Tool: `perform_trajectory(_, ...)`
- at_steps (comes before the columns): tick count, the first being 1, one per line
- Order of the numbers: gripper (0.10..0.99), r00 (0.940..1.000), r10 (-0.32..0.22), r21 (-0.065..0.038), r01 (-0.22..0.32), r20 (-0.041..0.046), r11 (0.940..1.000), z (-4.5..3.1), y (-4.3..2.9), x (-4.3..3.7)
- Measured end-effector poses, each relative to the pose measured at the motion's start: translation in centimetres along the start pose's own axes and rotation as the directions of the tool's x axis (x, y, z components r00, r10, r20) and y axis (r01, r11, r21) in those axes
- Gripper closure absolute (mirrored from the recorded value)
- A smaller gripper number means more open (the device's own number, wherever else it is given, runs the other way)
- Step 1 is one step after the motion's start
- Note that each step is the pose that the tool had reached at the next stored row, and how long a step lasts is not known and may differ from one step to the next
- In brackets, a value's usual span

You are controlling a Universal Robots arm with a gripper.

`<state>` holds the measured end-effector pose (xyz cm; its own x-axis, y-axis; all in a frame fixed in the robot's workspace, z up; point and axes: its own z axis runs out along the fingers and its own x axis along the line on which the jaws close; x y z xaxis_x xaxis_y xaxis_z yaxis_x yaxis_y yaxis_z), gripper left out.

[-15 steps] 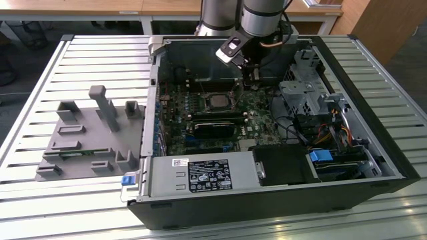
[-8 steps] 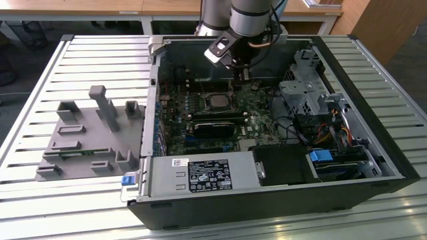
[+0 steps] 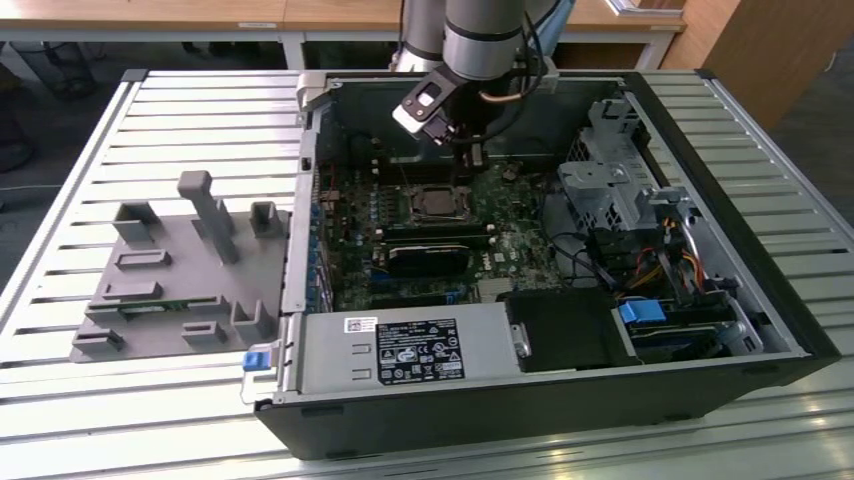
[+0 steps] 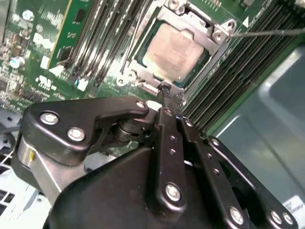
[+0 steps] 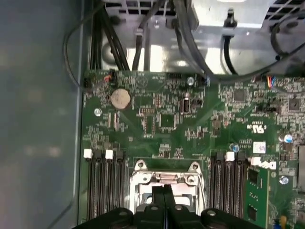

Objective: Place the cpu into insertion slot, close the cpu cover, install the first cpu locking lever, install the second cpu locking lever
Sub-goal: 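Close the cpu cover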

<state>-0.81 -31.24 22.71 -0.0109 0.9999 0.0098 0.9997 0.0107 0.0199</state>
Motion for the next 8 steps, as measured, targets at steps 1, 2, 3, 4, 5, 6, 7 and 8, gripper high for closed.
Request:
perform_trajectory(1, 0.98, 1.0, 0.0, 0.0, 0.0, -0.0001, 1.0, 0.06, -0.17, 0.0)
perform_trajectory(2, 0.98, 1.0, 0.0, 0.0, 0.0, 0.0, 1.0, 0.08, -0.33, 0.0)
perform_trajectory(3, 0.98, 1.0, 0.0, 0.0, 0.0, 0.0001, 1.0, 0.08, -0.49, 0.0)
perform_trajectory(4, 0.98, 1.0, 0.0, 0.0, 0.0, 0.0002, 1.0, 0.09, -0.63, 0.0)
perform_trajectory(5, 0.98, 1.0, 0.0, 0.0, 0.0, 0.0, 1.0, 0.11, -0.79, 0.01)
perform_trajectory(6, 0.98, 1.0, 0.0, 0.0, 0.0, 0.0, 1.0, 0.14, -1.02, 0.01)
perform_trajectory(7, 0.98, 1.0, 0.0, 0.0, 0.0, -0.0002, 1.0, 0.2, -1.3, 0.02)
perform_trajectory(8, 0.98, 1.0, 0.0, 0.0, 0.0, -0.0002, 1.0, 0.29, -1.6, 0.02)
